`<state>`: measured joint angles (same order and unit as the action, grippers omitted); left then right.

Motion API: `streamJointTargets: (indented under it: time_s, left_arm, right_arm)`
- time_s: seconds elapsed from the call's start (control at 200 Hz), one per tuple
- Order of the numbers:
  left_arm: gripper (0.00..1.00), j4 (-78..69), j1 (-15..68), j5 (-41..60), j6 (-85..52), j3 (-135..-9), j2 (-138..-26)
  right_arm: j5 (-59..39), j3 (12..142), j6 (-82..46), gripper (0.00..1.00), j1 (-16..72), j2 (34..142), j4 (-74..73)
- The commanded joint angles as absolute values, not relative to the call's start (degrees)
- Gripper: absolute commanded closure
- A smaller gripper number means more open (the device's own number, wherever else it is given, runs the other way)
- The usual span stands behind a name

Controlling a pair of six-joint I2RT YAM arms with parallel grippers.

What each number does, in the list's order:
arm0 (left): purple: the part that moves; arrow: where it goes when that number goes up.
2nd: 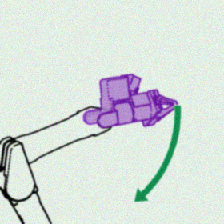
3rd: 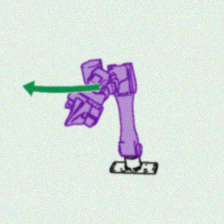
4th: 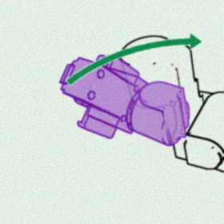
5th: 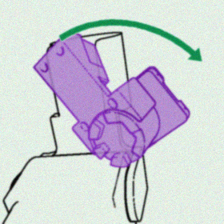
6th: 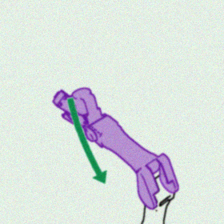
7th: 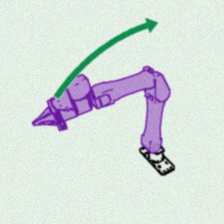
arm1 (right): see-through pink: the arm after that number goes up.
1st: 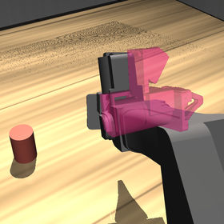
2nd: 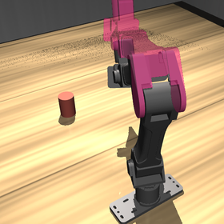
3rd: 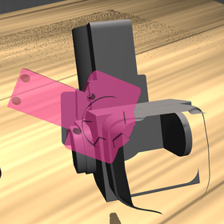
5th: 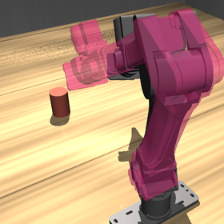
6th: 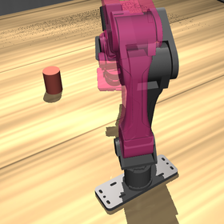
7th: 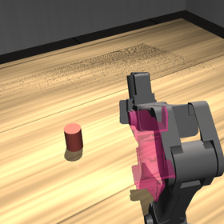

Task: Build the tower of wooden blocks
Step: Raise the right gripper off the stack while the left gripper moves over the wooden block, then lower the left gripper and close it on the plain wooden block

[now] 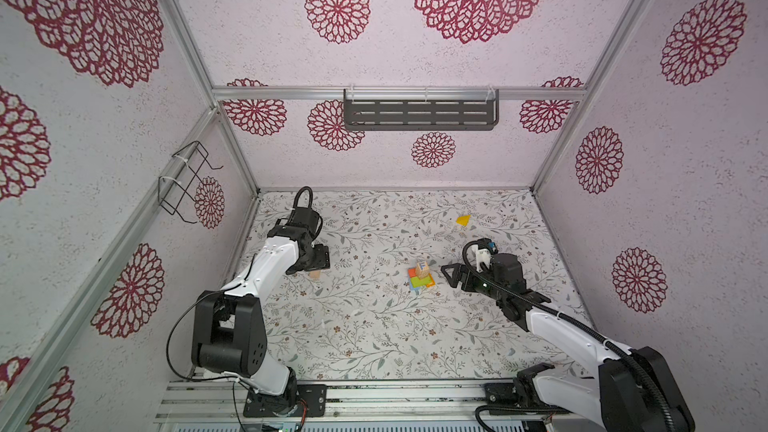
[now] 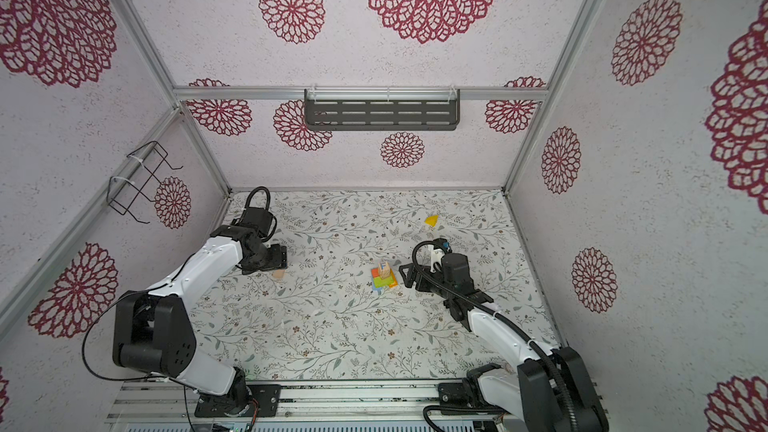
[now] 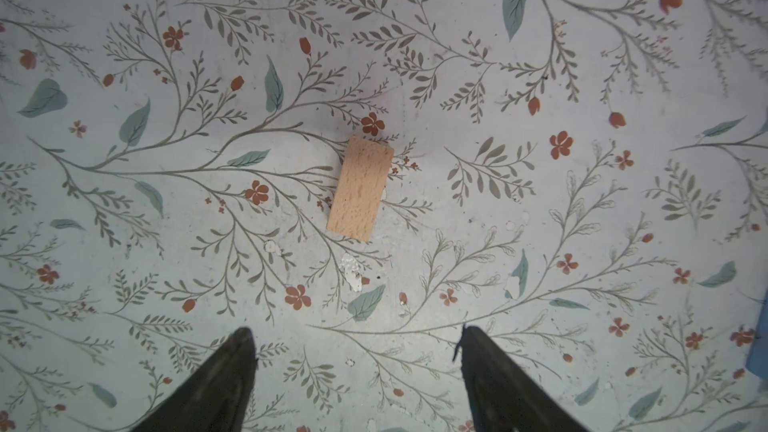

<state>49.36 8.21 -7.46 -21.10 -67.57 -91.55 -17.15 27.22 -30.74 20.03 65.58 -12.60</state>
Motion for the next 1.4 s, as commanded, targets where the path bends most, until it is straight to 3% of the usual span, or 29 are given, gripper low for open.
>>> streamJointTargets:
  time_s: [0.0,0.22,0.986,1.396]
  left_arm:
    - [0.20,47.0,6.1,-8.6,-17.0,-68.6,-95.1]
    - [0.28,45.0,3.8,-7.4,-13.9,-71.3,-101.7]
    - [0.32,42.1,4.0,-2.4,-7.9,-74.3,-109.4]
    - [0.48,41.9,4.4,-1.5,-7.8,-74.2,-110.9]
  right_arm:
    - [-15.4,27.7,-32.1,0.01,19.8,64.3,-17.3]
    - [-9.2,25.4,-31.9,0.01,19.8,59.8,-17.1]
    - [-6.8,24.1,-31.8,0.01,19.8,60.6,-18.6]
    - [-6.4,24.2,-31.7,0.01,19.8,60.3,-18.2]
